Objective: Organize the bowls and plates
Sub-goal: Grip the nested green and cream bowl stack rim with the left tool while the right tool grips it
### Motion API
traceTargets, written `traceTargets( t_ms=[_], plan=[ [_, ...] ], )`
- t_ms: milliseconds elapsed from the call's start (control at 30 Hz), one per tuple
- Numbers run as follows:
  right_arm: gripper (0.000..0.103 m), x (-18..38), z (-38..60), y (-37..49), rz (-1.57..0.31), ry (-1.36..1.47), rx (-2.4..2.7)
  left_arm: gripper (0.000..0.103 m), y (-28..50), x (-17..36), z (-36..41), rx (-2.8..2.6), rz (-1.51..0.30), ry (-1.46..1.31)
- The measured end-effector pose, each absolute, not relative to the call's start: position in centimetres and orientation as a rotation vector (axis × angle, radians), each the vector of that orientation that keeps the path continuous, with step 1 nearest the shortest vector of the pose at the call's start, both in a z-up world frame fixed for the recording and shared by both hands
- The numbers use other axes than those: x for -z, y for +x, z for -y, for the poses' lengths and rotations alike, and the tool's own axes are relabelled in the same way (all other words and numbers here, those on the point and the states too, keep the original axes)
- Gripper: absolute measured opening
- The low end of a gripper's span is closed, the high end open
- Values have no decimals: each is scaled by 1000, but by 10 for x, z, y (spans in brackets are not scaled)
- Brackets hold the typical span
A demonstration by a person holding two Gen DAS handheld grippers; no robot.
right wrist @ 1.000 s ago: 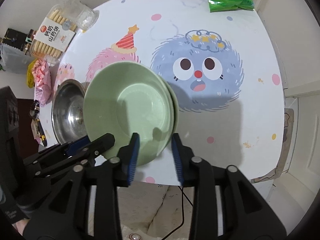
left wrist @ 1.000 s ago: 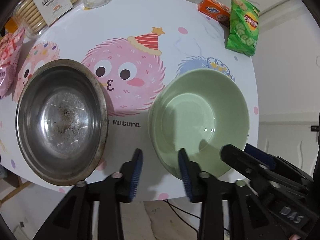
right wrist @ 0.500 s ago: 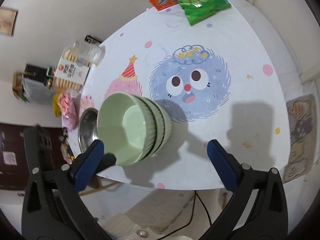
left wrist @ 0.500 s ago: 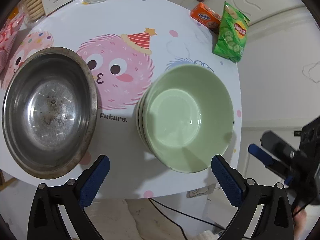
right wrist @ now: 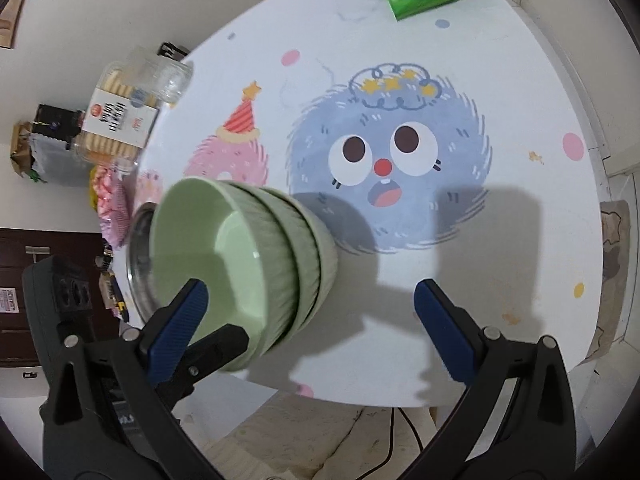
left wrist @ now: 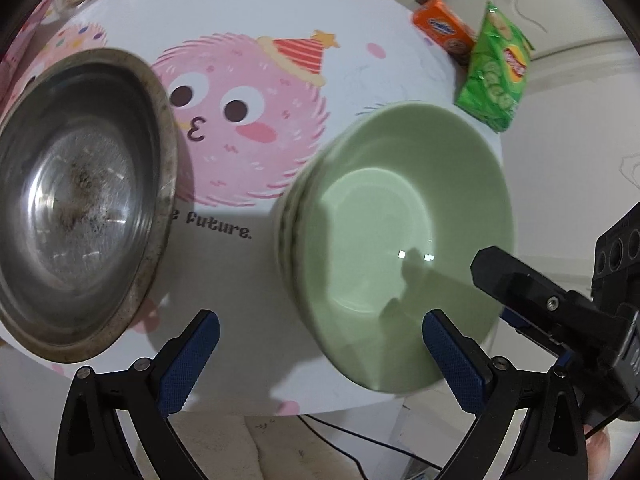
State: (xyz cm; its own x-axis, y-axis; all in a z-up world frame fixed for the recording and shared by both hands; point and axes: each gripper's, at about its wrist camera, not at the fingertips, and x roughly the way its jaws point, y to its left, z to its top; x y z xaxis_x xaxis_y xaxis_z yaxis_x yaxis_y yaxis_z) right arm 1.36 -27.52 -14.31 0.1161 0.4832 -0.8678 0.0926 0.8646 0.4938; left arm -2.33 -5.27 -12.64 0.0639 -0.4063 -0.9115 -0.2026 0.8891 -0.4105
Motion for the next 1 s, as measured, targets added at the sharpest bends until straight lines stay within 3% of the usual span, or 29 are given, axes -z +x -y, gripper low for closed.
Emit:
traceTargets(
  t_ms=[133,233,300,400,700,833,1000],
  plan=[
    [103,154,275,22,-1473,488,-291,102,-20,132,49,128,-1521,-495],
    [100,159,271,24,-1498,453,-286,91,-18,133,50,124,-1521,-478],
    [86,161,269,26,-1510,457,-295,78,-17,138,50,124,-1536,-495],
    [66,164,266,28,-1527,437,-280,75,-17,140,49,132,-1532,-528],
    [61,167,263,33,-1555,460,-293,44,-9,131,46,156,-1484,-564],
    [59,169,264,32,-1567,492,-294,39,-9,132,41,157,-1488,-605],
    [44,164,259,32,-1560,498,-316,32,-10,132,35,154,-1492,-628]
  ],
)
